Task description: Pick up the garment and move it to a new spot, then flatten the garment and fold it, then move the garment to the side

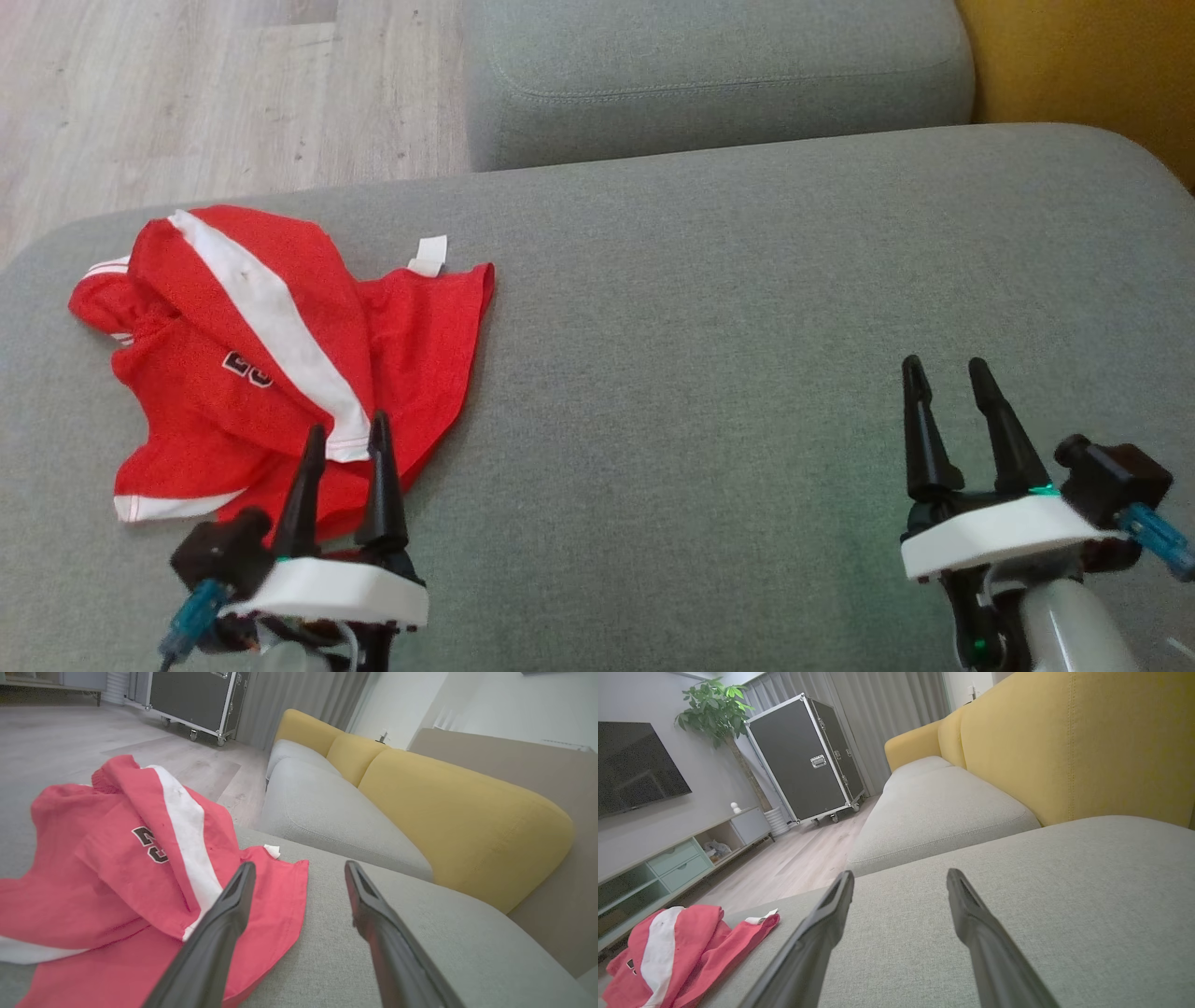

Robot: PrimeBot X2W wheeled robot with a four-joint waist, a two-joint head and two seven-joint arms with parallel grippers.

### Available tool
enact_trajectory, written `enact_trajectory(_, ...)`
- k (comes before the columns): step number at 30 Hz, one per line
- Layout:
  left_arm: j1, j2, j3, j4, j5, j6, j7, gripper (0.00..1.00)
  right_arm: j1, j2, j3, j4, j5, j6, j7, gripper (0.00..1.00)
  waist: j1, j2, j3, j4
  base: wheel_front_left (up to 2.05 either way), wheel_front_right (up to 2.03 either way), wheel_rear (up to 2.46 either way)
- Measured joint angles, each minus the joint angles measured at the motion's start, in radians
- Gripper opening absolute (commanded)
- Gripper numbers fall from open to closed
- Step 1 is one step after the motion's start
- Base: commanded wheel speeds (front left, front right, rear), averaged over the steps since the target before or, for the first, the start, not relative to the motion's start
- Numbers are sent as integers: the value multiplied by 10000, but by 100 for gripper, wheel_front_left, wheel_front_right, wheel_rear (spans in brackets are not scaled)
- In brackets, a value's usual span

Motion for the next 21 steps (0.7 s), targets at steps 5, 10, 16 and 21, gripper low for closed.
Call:
enact_trajectory(5,-177,201,-422,98,675,207,-150,100,-21,-2,155,-13,-746,0,-159,100,0,0,10,-89,0,0,0)
enact_trajectory(10,-362,441,-1022,182,1486,443,-286,100,-71,-4,240,-40,-1536,0,-286,100,0,0,31,-161,0,0,0)
enact_trajectory(16,-610,763,-1893,347,2512,945,-454,100,-226,-8,382,-132,-2539,0,-464,100,0,0,38,-194,0,0,0)
enact_trajectory(21,-661,709,-2021,167,2382,1216,-591,100,-234,-10,499,-272,-3081,0,-642,100,0,0,43,-183,0,0,0)
